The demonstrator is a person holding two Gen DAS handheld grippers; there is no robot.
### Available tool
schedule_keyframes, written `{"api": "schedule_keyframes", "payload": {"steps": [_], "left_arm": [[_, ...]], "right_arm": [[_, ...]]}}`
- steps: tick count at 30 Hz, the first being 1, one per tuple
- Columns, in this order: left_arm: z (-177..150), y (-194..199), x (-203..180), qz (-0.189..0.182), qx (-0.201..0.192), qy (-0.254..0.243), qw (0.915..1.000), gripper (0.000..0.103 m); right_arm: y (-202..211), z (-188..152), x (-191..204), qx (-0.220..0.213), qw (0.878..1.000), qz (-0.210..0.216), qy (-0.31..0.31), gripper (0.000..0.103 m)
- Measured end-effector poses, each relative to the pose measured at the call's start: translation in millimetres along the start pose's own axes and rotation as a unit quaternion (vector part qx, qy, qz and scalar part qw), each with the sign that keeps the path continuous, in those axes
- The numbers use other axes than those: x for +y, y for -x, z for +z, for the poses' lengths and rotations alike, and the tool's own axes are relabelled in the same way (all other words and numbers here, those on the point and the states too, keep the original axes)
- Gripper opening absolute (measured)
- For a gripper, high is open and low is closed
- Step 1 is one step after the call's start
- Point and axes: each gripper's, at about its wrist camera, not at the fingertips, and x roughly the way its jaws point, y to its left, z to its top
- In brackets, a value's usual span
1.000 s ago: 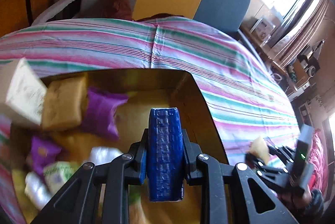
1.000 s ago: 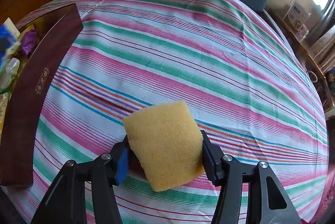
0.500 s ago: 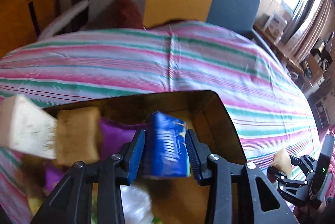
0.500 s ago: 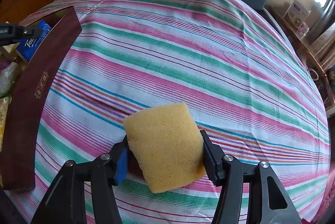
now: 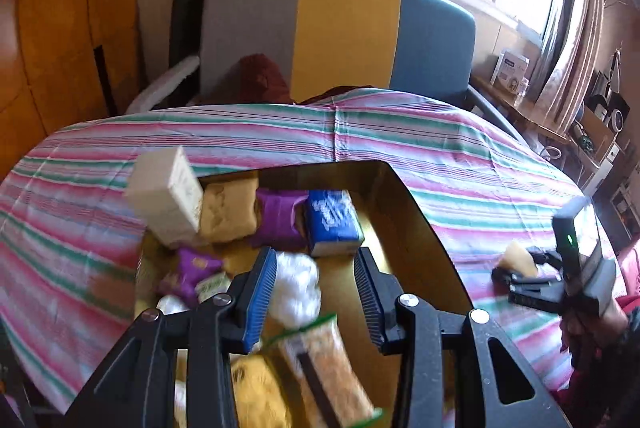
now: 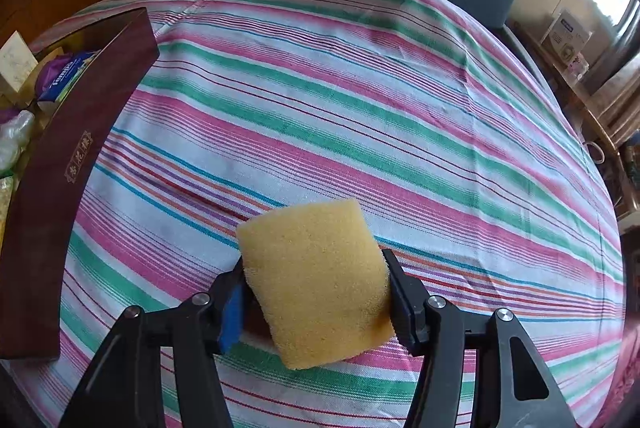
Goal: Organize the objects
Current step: 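Lower the blue tissue box into the gold tray and open the left gripper, then carry the yellow sponge into the gold tray and open the right gripper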
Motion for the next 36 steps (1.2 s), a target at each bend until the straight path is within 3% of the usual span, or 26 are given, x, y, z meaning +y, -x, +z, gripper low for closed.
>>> {"api": "schedule_keyframes", "payload": {"steps": [10, 19, 26, 31, 36], "left_arm": [[-43.5, 25.9, 10.3, 0.033, 0.007, -0.003, 0.9994, 0.040], [-57.0, 34.2, 23.0, 0.045, 0.008, 0.004, 0.9989, 0.040], [-63.1, 37.3, 37.1, 0.042, 0.010, 0.020, 0.9989, 0.040], [-67.4, 37.0, 49.7, 0.044, 0.014, 0.038, 0.9982, 0.040], [-70.5, 40.4, 67.7, 0.055, 0.012, 0.062, 0.9965, 0.040]], "right_arm": [[-0.9, -0.6, 1.4, -0.005, 1.000, -0.007, 0.009, 0.059], [0.4, -0.8, 5.2, -0.009, 1.000, -0.020, 0.015, 0.059], [12.9, 4.1, 10.6, -0.011, 0.999, -0.041, -0.014, 0.056], [58.6, 21.0, 19.7, -0.064, 0.996, 0.000, -0.056, 0.056], [96.8, 39.5, 71.7, -0.112, 0.992, 0.056, -0.032, 0.057]]}}
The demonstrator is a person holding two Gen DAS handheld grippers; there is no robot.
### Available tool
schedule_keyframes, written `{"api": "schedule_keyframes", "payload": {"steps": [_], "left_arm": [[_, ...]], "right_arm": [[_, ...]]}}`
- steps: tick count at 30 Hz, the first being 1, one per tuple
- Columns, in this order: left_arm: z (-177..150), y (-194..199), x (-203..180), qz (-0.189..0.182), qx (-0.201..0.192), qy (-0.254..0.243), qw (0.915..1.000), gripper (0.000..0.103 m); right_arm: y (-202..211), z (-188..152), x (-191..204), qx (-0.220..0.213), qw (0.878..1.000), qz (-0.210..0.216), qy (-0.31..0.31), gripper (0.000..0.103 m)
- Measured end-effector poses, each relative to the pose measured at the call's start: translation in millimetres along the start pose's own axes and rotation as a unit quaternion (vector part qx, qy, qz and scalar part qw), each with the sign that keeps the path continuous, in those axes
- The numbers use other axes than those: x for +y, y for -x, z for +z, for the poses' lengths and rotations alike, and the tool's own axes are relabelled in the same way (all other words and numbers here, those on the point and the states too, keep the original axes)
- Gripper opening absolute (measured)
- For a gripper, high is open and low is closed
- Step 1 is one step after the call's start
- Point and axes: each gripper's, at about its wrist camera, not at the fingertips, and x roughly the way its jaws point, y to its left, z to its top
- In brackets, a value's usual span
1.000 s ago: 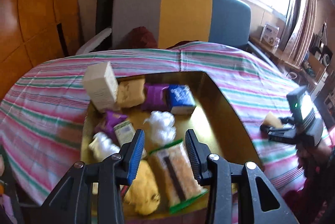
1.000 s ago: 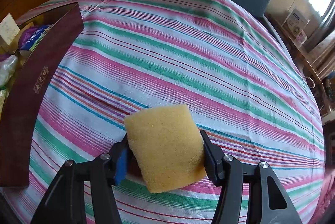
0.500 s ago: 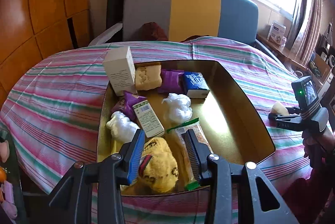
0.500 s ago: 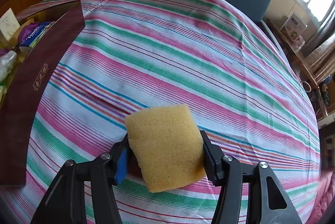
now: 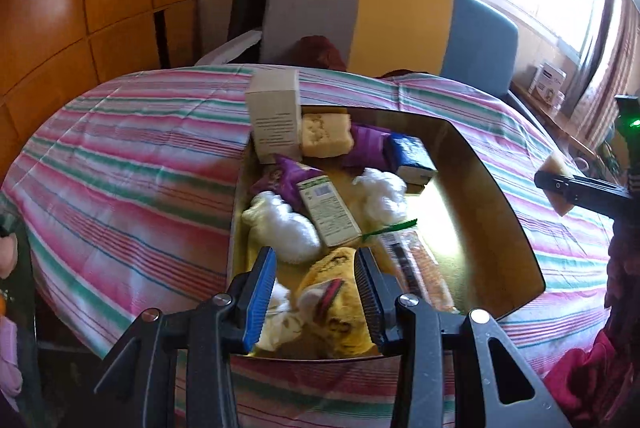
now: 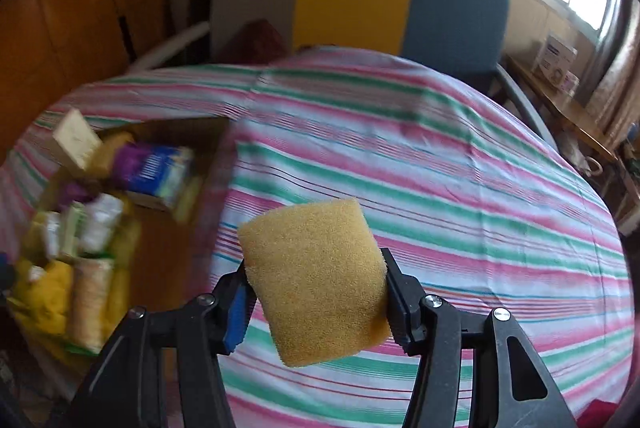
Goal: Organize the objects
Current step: 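Carry the yellow sponge into the gold tray and open the right gripper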
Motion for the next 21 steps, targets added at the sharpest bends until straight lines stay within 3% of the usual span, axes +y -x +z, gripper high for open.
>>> {"api": "schedule_keyframes", "payload": {"steps": [5, 10, 13, 17, 21], "left_arm": [[-0.7, 1.6, 13.9, 0.010, 0.002, 0.014, 0.9999, 0.040], [-1.5, 1.7, 21.2, 0.011, 0.003, 0.023, 0.9997, 0.042], [-2.4, -1.9, 22.6, 0.014, 0.007, 0.023, 0.9996, 0.043], [-3.5, -6.4, 23.8, 0.028, 0.011, 0.021, 0.9993, 0.053], [-2.6, -3.9, 20.8, 0.046, 0.003, 0.015, 0.9988, 0.053]], "right_arm": [[-4.6, 6.0, 67.7, -0.005, 0.998, 0.054, 0.037, 0.057], [-42.3, 8.5, 116.4, 0.022, 0.995, 0.074, 0.065, 0.057], [-72.7, 9.4, 128.7, 0.056, 0.994, 0.062, 0.068, 0.058], [-101.2, 6.6, 131.0, 0.098, 0.992, 0.055, 0.063, 0.062], [-93.5, 8.8, 128.8, 0.077, 0.994, 0.055, 0.060, 0.069]]}}
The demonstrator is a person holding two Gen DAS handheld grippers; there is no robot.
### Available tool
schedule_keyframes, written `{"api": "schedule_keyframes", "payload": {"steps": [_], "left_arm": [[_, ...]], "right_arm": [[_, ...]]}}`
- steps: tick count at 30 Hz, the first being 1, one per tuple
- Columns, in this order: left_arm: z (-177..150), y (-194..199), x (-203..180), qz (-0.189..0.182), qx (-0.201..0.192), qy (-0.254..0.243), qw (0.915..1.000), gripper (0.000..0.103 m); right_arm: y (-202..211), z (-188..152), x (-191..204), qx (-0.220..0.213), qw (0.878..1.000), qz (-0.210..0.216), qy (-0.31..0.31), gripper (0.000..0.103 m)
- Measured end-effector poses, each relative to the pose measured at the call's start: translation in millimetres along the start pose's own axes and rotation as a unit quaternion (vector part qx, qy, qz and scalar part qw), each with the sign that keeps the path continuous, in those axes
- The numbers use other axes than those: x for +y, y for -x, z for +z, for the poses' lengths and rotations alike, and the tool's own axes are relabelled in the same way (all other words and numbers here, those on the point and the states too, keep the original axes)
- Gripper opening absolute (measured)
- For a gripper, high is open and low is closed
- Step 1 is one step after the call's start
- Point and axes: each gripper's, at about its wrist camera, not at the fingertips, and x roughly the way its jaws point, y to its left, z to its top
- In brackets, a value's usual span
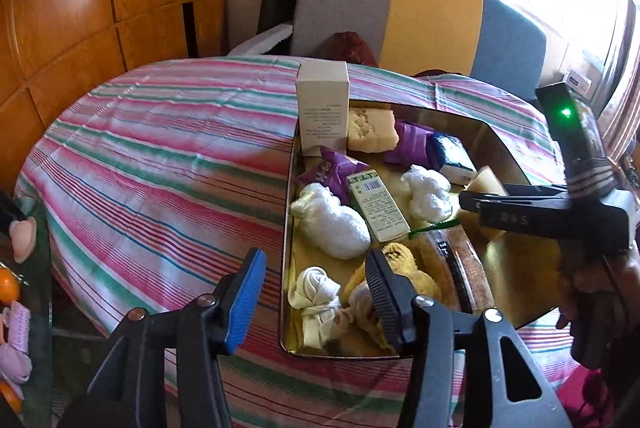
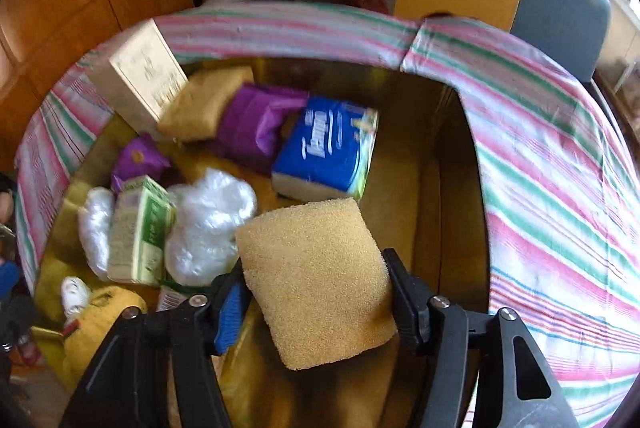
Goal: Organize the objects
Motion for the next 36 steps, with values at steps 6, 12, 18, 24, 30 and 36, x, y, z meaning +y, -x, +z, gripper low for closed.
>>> {"api": "schedule_keyframes", "payload": {"steps": [6, 12, 18, 24, 30, 36], "left_arm": [[4.1, 16.0, -6.0, 0.023, -0.030, -0.009, 0.9992, 0.053], [9.5, 40.0, -12.4, 0.024, -0.066, -0.010, 0.9975, 0.062], [11.5, 62.9, -22.2, 0.056, -0.095, -0.006, 0.9939, 0.070], [4.0, 65.7, -21.8, 0.072, -0.098, 0.001, 0.9925, 0.070], [-2.8, 62.1, -18.9, 0.061, -0.091, 0.010, 0.9940, 0.070], [-4.5, 64.4, -19.5, 0.066, -0.107, 0.003, 0.9920, 0.066]], "right_arm": [[23.1, -10.3, -6.7, -0.030, 0.999, 0.000, -0.016, 0.078], [64.3, -28.3, -8.2, -0.095, 0.994, -0.012, -0.046, 0.088], [99.3, -50.0, 4.4, -0.151, 0.987, -0.019, -0.057, 0.092], [116.8, -70.8, 21.8, -0.190, 0.979, -0.053, -0.049, 0.095], [122.7, -80.9, 27.2, -0.203, 0.976, -0.057, -0.055, 0.096], [122.7, -81.4, 30.1, -0.202, 0.976, -0.053, -0.054, 0.097]]}}
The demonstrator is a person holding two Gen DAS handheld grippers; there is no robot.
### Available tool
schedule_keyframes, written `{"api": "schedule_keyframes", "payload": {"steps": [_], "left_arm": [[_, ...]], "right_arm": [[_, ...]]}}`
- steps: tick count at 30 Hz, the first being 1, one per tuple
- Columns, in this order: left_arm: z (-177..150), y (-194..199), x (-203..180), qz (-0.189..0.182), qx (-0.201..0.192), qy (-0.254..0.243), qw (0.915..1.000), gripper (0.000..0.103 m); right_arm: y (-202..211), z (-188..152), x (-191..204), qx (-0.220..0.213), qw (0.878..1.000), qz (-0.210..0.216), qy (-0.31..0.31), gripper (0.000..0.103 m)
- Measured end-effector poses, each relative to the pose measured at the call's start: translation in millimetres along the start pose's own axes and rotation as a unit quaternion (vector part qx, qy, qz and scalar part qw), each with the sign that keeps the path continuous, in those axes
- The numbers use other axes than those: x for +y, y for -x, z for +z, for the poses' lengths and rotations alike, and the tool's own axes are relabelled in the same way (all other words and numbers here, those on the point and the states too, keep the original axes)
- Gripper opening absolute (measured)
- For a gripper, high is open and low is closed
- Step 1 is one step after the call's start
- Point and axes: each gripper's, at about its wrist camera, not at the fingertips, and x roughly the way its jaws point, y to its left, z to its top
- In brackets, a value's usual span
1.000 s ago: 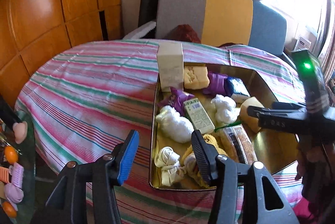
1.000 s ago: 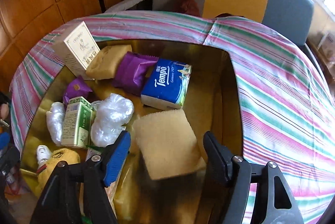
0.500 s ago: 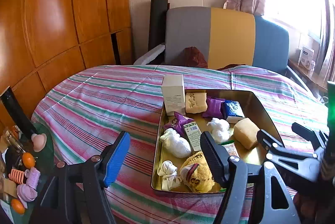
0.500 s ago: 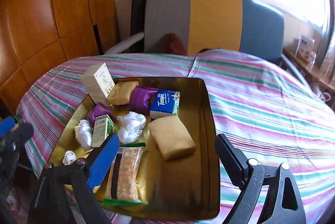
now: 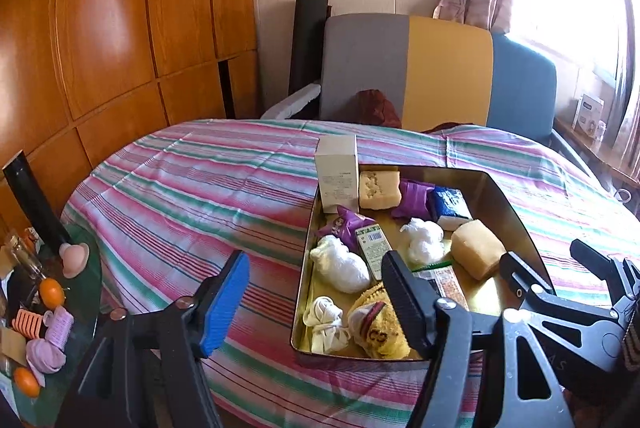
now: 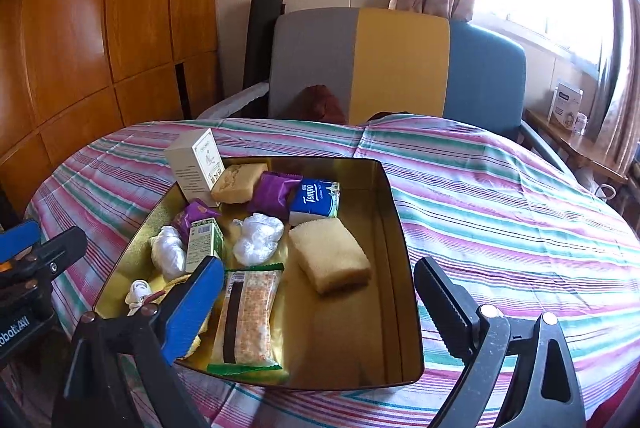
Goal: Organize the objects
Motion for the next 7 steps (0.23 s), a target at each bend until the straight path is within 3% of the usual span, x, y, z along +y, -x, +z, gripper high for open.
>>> {"api": "schedule_keyframes", "payload": {"steps": [7], "left_arm": [[0.6, -1.5, 0.5, -0.001, 0.002, -0.002, 1.0000, 0.063]], "right_arm": [[-4.4, -1.4, 7.6, 0.008, 1.000, 0.008, 0.009, 0.097]]}}
